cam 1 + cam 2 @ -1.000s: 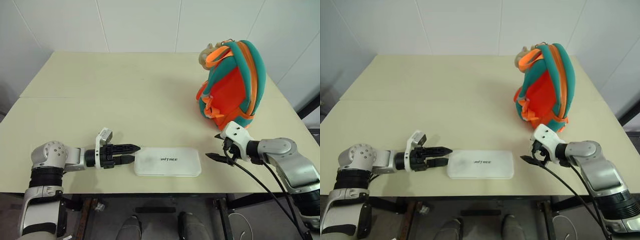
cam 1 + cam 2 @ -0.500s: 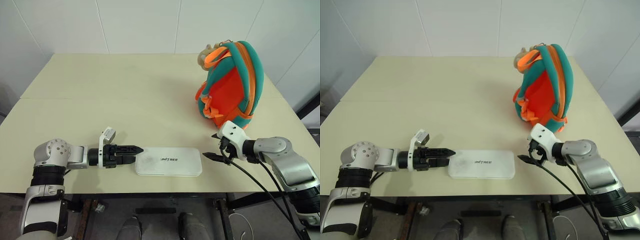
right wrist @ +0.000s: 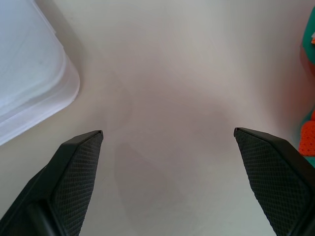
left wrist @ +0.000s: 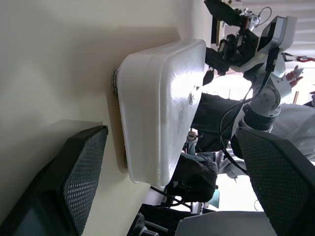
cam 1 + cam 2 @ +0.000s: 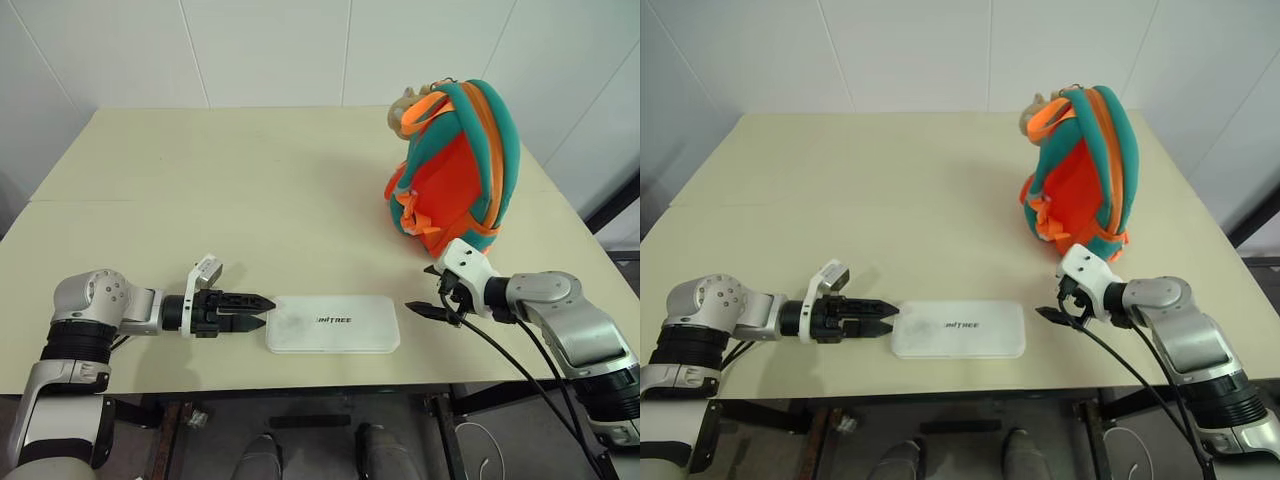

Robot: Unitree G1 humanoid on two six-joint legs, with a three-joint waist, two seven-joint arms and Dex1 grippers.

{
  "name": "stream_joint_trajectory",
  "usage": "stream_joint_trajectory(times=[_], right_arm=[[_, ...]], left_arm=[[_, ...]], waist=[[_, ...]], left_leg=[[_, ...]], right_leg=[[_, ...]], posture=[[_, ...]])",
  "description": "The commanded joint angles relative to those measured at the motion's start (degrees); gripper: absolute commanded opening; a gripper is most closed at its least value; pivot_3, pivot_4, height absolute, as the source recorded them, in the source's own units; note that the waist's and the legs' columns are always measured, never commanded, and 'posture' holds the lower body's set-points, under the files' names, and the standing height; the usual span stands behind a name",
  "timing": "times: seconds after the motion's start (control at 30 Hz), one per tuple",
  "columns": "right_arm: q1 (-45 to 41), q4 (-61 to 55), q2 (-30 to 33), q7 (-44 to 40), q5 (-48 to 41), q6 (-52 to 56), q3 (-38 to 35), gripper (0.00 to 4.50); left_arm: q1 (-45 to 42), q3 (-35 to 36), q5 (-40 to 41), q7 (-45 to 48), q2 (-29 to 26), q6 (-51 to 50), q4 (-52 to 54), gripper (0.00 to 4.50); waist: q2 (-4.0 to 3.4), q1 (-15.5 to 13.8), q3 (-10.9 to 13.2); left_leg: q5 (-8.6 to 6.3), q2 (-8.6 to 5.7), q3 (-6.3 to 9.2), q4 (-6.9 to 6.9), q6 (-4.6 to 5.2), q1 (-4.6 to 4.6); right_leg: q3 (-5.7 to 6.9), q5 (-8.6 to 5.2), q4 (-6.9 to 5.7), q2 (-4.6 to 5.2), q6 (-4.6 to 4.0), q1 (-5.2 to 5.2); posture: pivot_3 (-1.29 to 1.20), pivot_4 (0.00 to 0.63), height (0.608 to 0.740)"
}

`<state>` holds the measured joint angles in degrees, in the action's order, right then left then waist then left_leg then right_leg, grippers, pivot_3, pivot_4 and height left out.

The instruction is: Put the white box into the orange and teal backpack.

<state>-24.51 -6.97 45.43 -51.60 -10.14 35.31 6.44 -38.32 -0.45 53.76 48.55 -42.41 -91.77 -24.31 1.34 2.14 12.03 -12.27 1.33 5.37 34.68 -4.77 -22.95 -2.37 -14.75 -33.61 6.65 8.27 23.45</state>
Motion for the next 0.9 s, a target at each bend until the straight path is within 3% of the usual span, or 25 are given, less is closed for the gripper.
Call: stream_joint_trajectory(times=[0.03, 0.4, 0.83, 0.9], right_arm=[[-1.34, -0.96, -0.3, 0.16, 0.33, -0.42, 0.05, 4.5], [-1.69, -1.76, -1.21, 0.54, 0.13, 0.2, 0.36, 4.5], [-0.73, -3.24, -1.41, 1.11, -0.2, 0.76, 0.26, 4.5], [-0.52, -3.28, -1.07, 1.03, -0.2, 0.77, 0.01, 4.5]], left_arm=[[1.2, -4.19, -3.64, -1.1, 1.22, -0.73, -1.47, 4.48], [-1.1, -5.72, -6.58, -1.69, 7.63, -0.72, -1.46, 4.48], [-1.14, -4.21, -9.07, -2.88, 11.0, 0.24, -1.36, 4.48], [-1.02, -3.72, -9.5, -3.19, 11.35, 0.44, -1.45, 4.09]], waist=[[-0.01, -0.34, 0.0], [-0.14, -1.56, -0.11], [-0.27, -2.06, -0.22], [-0.3, -2.05, -0.24]], left_leg=[[0.0, 0.0, 0.0, -0.02, 0.0, 0.0], [0.0, -0.03, 0.0, 0.02, -0.01, 0.0], [0.0, -0.04, 0.0, 0.04, -0.01, 0.0], [0.0, -0.04, 0.0, 0.08, -0.01, 0.0]], right_leg=[[0.0, -0.01, 0.01, 0.0, 0.0, 0.01], [0.01, 0.0, 0.11, 0.03, 0.04, -0.09], [0.01, 0.0, 0.12, 0.03, 0.04, -0.1], [0.01, 0.01, 0.13, 0.03, 0.05, -0.12]], posture=[[0.0, 0.15, 0.74], [0.0, 0.15, 0.74], [0.0, 0.15, 0.74], [0.0, 0.15, 0.74]])
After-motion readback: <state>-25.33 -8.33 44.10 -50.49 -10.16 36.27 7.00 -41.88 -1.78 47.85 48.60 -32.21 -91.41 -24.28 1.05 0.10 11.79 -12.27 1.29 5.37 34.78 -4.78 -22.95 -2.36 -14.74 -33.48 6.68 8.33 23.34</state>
